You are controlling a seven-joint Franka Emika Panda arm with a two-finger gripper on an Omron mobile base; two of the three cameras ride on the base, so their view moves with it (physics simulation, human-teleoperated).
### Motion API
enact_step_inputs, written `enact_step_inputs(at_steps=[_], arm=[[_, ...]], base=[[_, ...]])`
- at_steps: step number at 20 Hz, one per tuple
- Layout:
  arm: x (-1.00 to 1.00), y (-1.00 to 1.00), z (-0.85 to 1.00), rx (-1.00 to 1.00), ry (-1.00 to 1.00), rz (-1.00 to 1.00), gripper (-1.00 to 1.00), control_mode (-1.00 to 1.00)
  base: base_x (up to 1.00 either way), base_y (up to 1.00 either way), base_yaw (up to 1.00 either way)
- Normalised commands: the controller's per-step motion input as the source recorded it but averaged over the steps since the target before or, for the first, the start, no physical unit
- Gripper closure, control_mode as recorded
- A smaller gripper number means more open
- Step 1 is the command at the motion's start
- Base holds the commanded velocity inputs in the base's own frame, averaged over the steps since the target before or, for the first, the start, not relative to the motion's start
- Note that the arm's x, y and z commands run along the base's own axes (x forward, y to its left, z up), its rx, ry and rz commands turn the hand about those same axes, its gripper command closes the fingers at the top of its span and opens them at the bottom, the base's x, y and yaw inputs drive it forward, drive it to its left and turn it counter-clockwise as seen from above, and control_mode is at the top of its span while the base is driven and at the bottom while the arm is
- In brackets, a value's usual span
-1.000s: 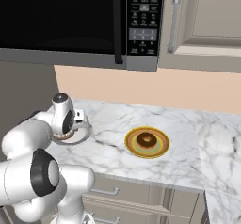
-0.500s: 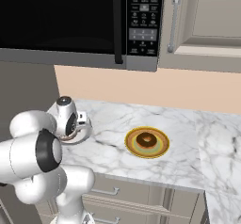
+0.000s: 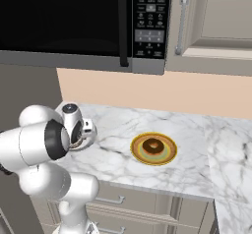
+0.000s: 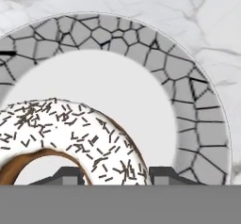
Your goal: Place the pastries on the plates.
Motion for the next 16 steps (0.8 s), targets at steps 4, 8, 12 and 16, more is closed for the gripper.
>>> enact_step_inputs(at_steps=[4,8,12,16], arm=[[0.15,0.0,-0.17,0.0,0.0,0.0,1.0,-1.0],[0.22,0.03,-0.13,0.0,0.0,0.0,1.0,-1.0],[0.21,0.06,-0.09,0.0,0.0,0.0,1.0,-1.0],[0.12,0.06,-0.05,0.0,0.0,0.0,-1.0,-1.0]], base=[[0.0,0.0,0.0],[0.0,0.0,0.0],[0.0,0.0,0.0],[0.0,0.0,0.0]])
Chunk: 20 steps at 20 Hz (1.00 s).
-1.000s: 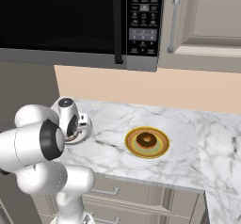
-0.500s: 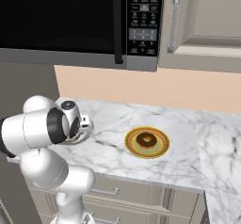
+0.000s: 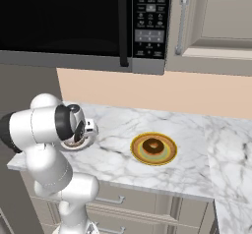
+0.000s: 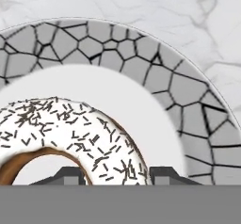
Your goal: Place the pastries on the plates.
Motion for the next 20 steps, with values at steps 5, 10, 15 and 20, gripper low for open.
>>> enact_step_inputs(at_steps=[5,10,15,20], arm=[[-0.01,0.0,0.0,0.0,0.0,0.0,-1.0,-1.0],[-0.07,0.0,0.06,0.0,0.0,0.0,-1.0,-1.0],[-0.03,0.0,0.28,0.0,0.0,0.0,-1.0,-1.0],[-0.08,0.0,0.39,0.0,-0.01,0.0,-1.0,-1.0]], base=[[0.0,0.0,0.0],[0.0,0.0,0.0],[0.0,0.0,0.0],[0.0,0.0,0.0]])
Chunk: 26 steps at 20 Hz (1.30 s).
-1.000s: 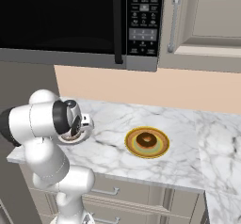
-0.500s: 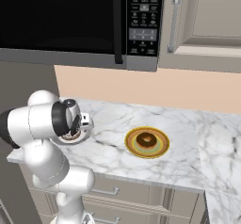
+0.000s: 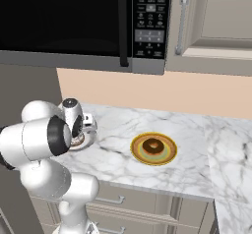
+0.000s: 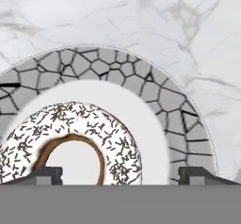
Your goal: Place the pastries on the plates.
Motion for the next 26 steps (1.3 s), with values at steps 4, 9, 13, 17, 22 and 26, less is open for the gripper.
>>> enact_step_inputs(at_steps=[4,9,13,17,22,26], arm=[[-0.36,0.0,0.4,0.0,-0.08,0.0,-1.0,-1.0],[-0.54,-0.08,0.44,0.0,-0.16,0.0,-1.0,-1.0],[-0.64,-0.17,0.58,0.0,-0.16,0.0,-1.0,-1.0],[-0.71,-0.24,0.54,0.0,-0.19,0.0,-1.0,-1.0],[-0.67,-0.19,0.65,0.0,-0.21,0.0,-1.0,-1.0],[-0.63,-0.04,0.55,0.0,-0.21,0.0,-1.0,-1.0]], base=[[0.0,0.0,0.0],[0.0,0.0,0.0],[0.0,0.0,0.0],[0.0,0.0,0.0],[0.0,0.0,0.0],[0.0,0.0,0.0]])
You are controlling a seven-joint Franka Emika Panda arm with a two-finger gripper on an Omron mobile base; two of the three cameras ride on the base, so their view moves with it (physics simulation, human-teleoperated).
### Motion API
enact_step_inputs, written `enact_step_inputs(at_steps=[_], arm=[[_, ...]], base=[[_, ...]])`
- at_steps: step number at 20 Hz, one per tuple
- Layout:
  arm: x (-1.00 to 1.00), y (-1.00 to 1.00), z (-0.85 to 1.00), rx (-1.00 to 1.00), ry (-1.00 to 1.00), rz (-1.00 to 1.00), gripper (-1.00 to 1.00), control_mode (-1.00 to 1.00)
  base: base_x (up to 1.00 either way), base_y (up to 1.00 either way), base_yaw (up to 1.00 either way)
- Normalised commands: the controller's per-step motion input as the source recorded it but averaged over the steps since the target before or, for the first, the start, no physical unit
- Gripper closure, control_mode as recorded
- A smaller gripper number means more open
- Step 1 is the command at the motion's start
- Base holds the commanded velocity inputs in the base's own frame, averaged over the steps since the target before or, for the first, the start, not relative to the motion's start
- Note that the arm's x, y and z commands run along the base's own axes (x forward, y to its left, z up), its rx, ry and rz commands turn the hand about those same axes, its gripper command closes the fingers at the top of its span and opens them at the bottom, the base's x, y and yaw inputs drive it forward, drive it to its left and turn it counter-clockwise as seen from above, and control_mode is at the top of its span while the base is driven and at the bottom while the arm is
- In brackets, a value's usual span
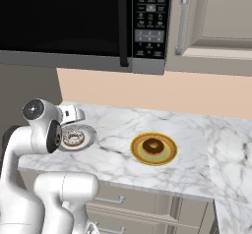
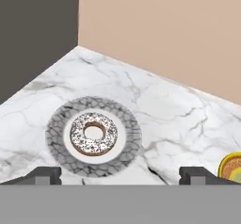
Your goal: Place the pastries on the plates.
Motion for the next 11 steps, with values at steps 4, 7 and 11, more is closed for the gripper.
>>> enact_step_inputs(at_steps=[4,7,11], arm=[[-0.64,0.0,0.57,0.0,-0.2,0.0,-1.0,-1.0],[-0.66,0.0,0.31,0.0,-0.19,0.0,-1.0,-1.0],[-0.72,0.0,0.0,-0.01,-0.28,0.01,-1.0,-1.0]], base=[[0.0,0.0,0.0],[0.0,0.0,0.0],[0.0,0.0,0.0]])
